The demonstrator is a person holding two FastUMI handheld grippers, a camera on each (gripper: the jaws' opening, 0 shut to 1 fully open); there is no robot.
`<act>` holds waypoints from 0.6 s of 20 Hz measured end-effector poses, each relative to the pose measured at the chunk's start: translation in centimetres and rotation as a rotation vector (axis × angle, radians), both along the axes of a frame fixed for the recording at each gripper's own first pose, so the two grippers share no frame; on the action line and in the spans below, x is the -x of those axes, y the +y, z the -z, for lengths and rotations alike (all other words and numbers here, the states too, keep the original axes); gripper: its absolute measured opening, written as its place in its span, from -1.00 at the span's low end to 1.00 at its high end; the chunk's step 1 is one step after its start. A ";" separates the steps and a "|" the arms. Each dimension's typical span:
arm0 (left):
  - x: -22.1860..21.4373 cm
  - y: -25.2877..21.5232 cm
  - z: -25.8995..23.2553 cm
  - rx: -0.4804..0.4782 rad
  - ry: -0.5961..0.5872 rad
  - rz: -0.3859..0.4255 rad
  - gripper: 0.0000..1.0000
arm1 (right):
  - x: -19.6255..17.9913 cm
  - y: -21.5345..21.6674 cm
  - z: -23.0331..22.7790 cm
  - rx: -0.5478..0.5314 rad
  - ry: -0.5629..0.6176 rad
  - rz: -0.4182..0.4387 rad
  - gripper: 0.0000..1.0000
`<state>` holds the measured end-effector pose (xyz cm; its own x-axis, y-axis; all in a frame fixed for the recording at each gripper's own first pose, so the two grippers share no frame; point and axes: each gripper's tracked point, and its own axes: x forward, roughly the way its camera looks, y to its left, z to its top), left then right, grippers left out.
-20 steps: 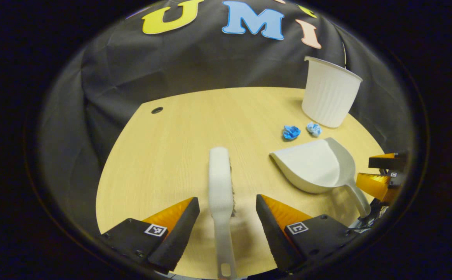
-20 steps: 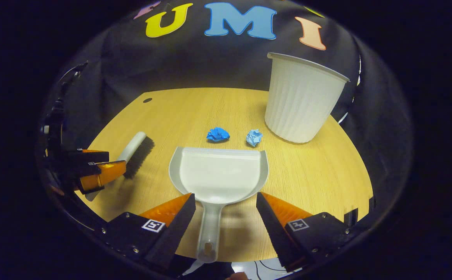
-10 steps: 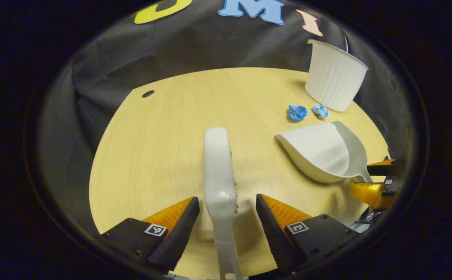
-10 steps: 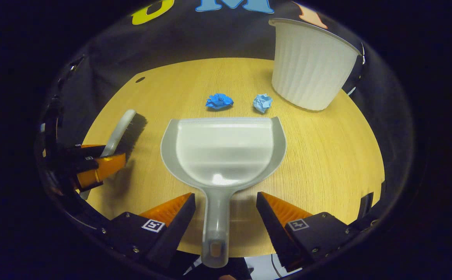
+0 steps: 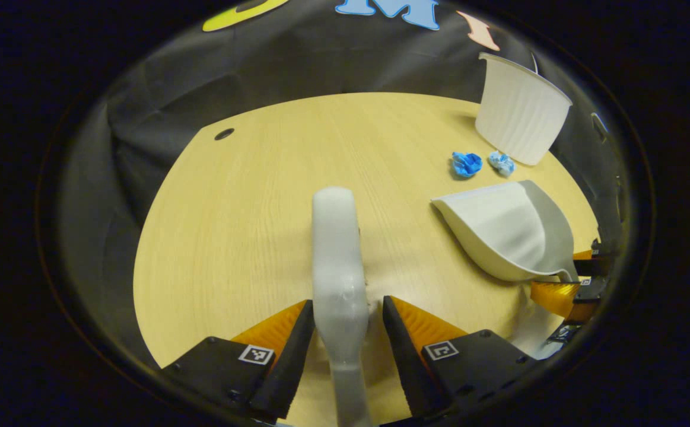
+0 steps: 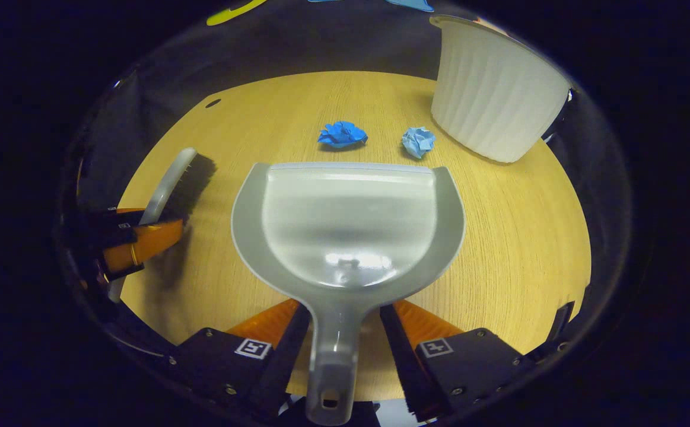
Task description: Pick up the small broom and dustpan from the desktop, sweep the trash into the dustpan with the broom, and then empty the trash into the garbage bin.
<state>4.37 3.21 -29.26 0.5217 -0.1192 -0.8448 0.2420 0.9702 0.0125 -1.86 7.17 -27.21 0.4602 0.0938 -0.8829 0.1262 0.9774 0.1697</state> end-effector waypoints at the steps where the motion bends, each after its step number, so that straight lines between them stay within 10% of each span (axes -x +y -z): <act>1: 0.0 0.1 -0.1 -0.005 -0.004 -0.003 0.53 | 0.1 0.0 0.0 0.000 0.001 -0.002 0.31; 5: -0.4 0.5 -0.3 -0.024 -0.017 -0.009 0.28 | 0.1 -0.4 0.1 0.016 -0.005 0.000 -0.26; 12: -0.6 0.0 -0.3 -0.033 -0.025 -0.010 0.00 | 0.2 -0.9 0.3 0.023 -0.025 -0.028 -0.30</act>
